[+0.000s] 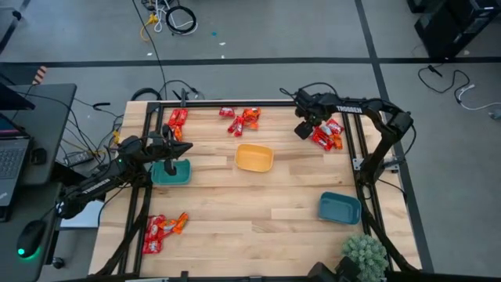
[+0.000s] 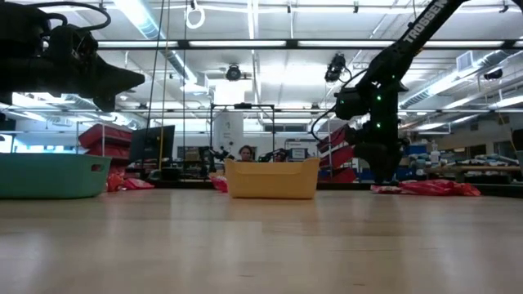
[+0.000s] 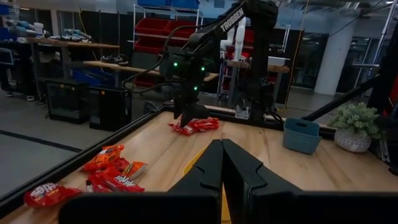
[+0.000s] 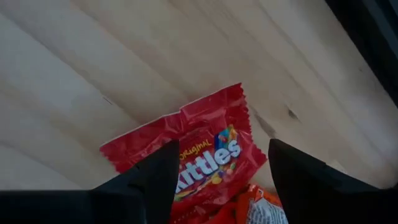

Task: Sort candy
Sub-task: Put the red candy into the yellow bin

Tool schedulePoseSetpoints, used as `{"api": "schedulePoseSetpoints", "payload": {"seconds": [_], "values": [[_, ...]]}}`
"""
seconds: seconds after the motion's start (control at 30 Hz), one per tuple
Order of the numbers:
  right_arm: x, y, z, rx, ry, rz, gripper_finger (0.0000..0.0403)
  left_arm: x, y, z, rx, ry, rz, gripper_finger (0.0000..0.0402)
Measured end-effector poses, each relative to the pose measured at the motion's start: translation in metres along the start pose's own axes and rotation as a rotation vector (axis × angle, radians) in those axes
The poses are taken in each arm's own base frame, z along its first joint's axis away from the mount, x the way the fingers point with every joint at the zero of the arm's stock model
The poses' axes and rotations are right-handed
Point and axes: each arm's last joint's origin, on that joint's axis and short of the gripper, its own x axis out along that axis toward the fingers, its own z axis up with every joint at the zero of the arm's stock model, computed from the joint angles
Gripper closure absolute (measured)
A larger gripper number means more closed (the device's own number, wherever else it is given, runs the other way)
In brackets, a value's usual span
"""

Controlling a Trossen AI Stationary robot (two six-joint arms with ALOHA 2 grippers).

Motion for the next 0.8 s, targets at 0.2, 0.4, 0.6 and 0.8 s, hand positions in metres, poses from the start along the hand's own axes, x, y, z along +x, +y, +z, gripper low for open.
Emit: {"api": "schedulePoseSetpoints", "payload": {"seconds": [0.2,0.4,0.6,0.8], "values": [[0.0027,0.0019,-0.0003,0.007,-0.016,0.049,0.0191,0.0000,0.0001,-0.0003,0.000,0.004,0.000,0.0394],[0.0026,0.0028,-0.0004,0.011,-0.015,0.080,0.0231,0.0000,0.0001,-0.0003,0.001,0.004,0.000,0.0394],[0.0026,0.0035,-0.0004,0.011,-0.014,0.102,0.0280,0.0001,0.0001,-0.0005,0.002,0.004,0.001,0.0394],[0.0024,0.0045,-0.0004,-0.010,-0.014,0.132,0.0339,0.0001,0.0001,-0.0005,0.002,0.004,0.001,0.0394]]}}
